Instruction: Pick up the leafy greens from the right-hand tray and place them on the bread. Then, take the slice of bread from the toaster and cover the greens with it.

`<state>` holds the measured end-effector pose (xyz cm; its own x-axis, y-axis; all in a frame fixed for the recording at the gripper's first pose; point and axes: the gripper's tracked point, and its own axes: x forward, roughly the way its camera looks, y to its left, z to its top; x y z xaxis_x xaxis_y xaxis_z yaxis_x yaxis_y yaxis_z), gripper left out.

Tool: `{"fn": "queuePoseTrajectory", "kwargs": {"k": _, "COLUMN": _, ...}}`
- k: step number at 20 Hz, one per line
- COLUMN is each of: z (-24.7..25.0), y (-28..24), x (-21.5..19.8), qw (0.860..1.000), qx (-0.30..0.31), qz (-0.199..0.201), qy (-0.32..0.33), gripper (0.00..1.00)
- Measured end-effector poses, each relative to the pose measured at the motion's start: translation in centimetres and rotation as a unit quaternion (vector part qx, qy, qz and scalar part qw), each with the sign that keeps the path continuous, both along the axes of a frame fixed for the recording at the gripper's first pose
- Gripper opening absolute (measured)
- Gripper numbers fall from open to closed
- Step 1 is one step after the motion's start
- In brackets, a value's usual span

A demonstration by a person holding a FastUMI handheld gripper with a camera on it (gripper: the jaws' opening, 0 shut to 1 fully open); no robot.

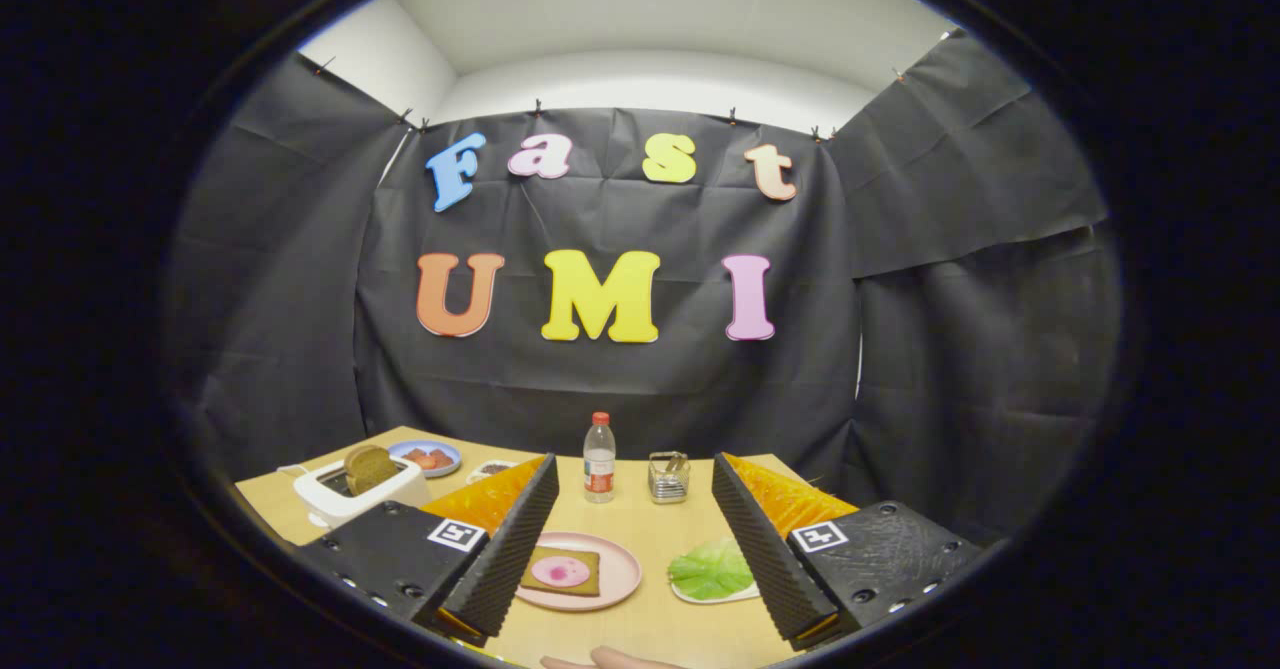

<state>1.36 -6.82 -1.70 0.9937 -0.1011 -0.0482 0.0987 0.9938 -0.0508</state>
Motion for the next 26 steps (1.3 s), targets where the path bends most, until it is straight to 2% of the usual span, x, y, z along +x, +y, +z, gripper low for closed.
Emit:
{"fn": "queuePoseTrajectory", "kwargs": {"k": 3, "z": -2.5, "y": -2.6, "x": 1.6, "qw": 0.999, "qx": 0.013, "qz": -0.003, "qy": 0.037, "gripper": 0.95}}
{"fn": "queuePoseTrajectory", "kwargs": {"k": 9, "z": -8.9, "y": -10.1, "x": 6.8, "qw": 0.992, "qx": 0.037, "qz": -0.048, "qy": 0.114, "gripper": 0.95}}
{"fn": "queuePoseTrajectory", "kwargs": {"k": 13, "z": -14.5, "y": -14.3, "x": 10.4, "qw": 0.981, "qx": 0.043, "qz": -0.062, "qy": 0.180, "gripper": 0.95}}
{"fn": "queuePoseTrajectory", "kwargs": {"k": 16, "z": -17.9, "y": -15.8, "x": 12.8, "qw": 0.970, "qx": 0.050, "qz": -0.064, "qy": 0.229, "gripper": 0.95}}
{"fn": "queuePoseTrajectory", "kwargs": {"k": 23, "z": -21.1, "y": -17.8, "x": 16.4, "qw": 0.955, "qx": 0.063, "qz": -0.060, "qy": 0.285, "gripper": 0.95}}
{"fn": "queuePoseTrajectory", "kwargs": {"k": 26, "z": -23.2, "y": -17.7, "x": 17.9, "qw": 0.939, "qx": 0.073, "qz": -0.048, "qy": 0.331, "gripper": 0.95}}
